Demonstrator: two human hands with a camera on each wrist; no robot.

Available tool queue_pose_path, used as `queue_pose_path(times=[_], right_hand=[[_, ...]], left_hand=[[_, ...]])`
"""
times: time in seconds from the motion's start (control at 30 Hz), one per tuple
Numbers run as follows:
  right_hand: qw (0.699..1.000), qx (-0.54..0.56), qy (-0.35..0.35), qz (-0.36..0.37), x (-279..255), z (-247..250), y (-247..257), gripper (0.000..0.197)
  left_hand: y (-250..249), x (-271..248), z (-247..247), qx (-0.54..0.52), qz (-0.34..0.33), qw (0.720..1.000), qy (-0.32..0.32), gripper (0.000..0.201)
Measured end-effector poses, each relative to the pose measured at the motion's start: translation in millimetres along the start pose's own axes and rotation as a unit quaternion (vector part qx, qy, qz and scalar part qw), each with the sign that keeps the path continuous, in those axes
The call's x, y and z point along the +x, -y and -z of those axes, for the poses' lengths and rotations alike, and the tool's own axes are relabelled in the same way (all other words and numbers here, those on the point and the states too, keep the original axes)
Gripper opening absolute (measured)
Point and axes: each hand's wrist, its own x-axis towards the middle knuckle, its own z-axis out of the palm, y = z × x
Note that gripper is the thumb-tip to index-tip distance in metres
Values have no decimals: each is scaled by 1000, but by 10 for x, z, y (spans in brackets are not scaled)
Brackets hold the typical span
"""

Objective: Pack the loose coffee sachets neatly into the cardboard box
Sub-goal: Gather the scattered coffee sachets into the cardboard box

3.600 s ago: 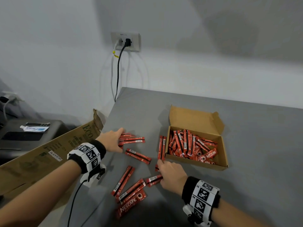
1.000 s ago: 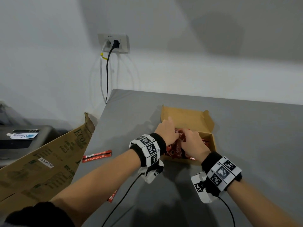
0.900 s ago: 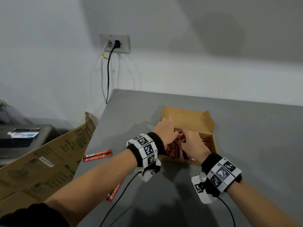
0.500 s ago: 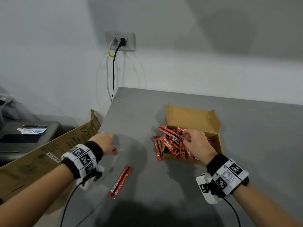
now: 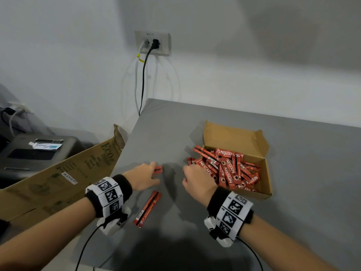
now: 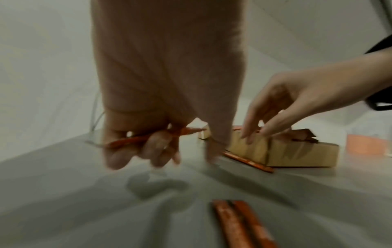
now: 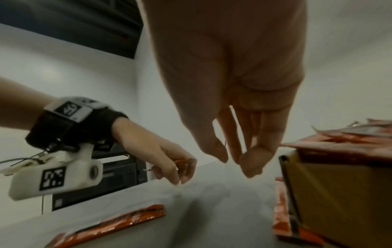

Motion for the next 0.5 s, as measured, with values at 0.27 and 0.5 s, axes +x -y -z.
queue_pose_path(times=[0.27, 0.5], right_hand=[[998, -21, 34, -57, 93, -157, 101, 29], [999, 2, 44, 11, 76, -292, 64, 26]], left_hand=[[-410, -59, -13, 180, 4, 978, 107, 53], [-345, 36, 62, 88, -6, 995, 40, 25]])
